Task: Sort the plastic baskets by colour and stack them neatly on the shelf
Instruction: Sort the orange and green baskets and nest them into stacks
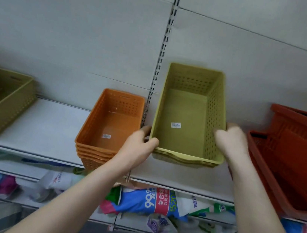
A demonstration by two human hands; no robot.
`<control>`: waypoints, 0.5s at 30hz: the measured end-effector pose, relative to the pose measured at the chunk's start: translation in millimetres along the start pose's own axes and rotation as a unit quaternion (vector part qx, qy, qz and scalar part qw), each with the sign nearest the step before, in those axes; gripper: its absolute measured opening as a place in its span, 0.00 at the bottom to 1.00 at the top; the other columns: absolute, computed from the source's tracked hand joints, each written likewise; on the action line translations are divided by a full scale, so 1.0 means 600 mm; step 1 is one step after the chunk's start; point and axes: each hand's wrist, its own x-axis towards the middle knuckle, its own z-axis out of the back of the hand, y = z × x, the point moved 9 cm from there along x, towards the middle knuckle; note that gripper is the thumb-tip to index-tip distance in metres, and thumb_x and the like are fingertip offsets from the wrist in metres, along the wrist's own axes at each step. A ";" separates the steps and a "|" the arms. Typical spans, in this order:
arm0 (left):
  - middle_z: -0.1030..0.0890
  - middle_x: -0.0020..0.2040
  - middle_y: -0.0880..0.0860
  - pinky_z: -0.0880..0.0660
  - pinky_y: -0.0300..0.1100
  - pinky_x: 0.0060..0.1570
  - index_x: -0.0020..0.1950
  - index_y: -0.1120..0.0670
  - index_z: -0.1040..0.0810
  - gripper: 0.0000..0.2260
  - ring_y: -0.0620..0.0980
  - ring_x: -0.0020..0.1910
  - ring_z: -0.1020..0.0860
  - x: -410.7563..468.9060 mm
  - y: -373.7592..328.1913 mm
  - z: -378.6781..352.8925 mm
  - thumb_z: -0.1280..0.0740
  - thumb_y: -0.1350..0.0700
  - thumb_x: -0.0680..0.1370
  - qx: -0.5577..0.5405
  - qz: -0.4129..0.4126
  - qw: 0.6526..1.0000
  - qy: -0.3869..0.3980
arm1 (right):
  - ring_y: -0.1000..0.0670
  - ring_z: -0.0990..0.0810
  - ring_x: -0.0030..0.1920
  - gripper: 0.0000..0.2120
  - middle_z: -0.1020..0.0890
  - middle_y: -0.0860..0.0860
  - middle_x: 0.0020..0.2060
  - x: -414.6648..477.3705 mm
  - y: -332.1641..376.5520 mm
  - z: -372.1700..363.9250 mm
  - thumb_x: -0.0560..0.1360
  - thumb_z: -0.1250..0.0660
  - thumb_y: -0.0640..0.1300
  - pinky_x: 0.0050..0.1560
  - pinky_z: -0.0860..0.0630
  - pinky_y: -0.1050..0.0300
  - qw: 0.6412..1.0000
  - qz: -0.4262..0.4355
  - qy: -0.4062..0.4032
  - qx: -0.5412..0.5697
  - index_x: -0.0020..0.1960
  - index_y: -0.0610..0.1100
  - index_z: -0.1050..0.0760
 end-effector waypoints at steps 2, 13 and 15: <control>0.18 0.51 0.47 0.23 0.52 0.57 0.60 0.49 0.23 0.19 0.46 0.50 0.21 -0.020 -0.009 0.059 0.40 0.51 0.70 0.006 -0.014 0.999 -0.028 | 0.37 0.20 0.53 0.14 0.17 0.40 0.51 -0.039 0.053 0.006 0.72 0.38 0.47 0.55 0.22 0.44 0.999 0.027 -0.009 0.024 0.53 0.43 0.21; 0.17 0.40 0.46 0.21 0.55 0.53 0.45 0.47 0.20 0.12 0.51 0.43 0.19 -0.160 0.016 0.427 0.41 0.55 0.69 -0.041 -0.030 0.992 -0.119 | 0.39 0.20 0.44 0.10 0.18 0.42 0.40 -0.247 0.394 -0.104 0.72 0.39 0.44 0.41 0.24 0.49 0.983 0.144 0.011 0.111 0.44 0.40 0.21; 0.16 0.45 0.50 0.23 0.57 0.55 0.49 0.48 0.20 0.14 0.53 0.49 0.19 -0.179 0.035 0.489 0.42 0.53 0.70 -0.025 -0.028 0.990 -0.138 | 0.39 0.20 0.43 0.11 0.17 0.41 0.40 -0.267 0.439 -0.149 0.71 0.39 0.45 0.43 0.22 0.46 0.979 0.156 0.016 0.131 0.45 0.39 0.21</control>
